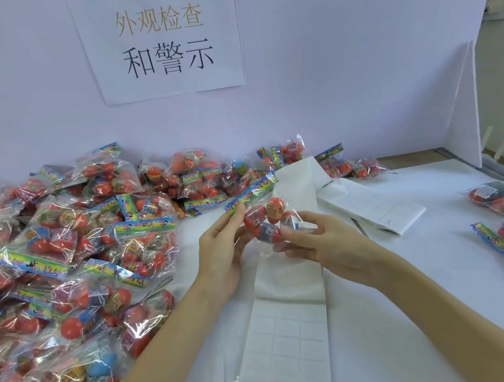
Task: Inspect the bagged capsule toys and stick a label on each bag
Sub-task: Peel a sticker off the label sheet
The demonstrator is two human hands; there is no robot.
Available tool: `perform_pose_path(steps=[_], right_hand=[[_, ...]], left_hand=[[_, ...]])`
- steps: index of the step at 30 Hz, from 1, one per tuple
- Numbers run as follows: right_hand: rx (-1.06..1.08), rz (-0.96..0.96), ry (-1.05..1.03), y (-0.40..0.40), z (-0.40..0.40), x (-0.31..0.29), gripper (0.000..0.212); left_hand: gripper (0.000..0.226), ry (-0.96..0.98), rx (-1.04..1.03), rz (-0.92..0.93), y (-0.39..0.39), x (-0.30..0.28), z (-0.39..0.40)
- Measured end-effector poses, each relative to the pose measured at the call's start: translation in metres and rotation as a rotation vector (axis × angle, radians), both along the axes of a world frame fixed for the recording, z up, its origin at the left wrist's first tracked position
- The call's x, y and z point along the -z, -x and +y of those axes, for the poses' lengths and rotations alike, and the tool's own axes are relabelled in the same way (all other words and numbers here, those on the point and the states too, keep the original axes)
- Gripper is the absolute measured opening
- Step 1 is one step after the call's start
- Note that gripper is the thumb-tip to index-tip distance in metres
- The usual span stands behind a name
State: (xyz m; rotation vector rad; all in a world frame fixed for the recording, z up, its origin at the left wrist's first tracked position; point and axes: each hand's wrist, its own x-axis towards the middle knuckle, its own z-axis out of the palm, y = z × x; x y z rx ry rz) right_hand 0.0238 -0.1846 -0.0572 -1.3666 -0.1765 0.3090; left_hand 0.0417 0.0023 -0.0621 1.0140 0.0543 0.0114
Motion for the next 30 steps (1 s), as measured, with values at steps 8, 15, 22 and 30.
perform_pose_path(steps=[8, 15, 22, 30], right_hand=[[0.03, -0.018, 0.089, -0.002, -0.003, 0.005, 0.042], [0.055, -0.069, 0.173, 0.002, 0.002, 0.004, 0.049], [0.055, -0.12, 0.292, 0.002, 0.003, 0.004, 0.14], [-0.116, -0.267, 0.58, 0.002, -0.011, 0.002, 0.092]], left_hand=[[0.015, -0.037, -0.021, -0.013, -0.001, 0.004, -0.001], [0.017, -0.147, 0.014, -0.046, -0.005, 0.007, -0.003], [0.077, -0.409, -0.059, -0.337, -0.001, 0.016, 0.001], [0.036, -0.582, -0.225, -0.274, -0.003, 0.011, 0.001]])
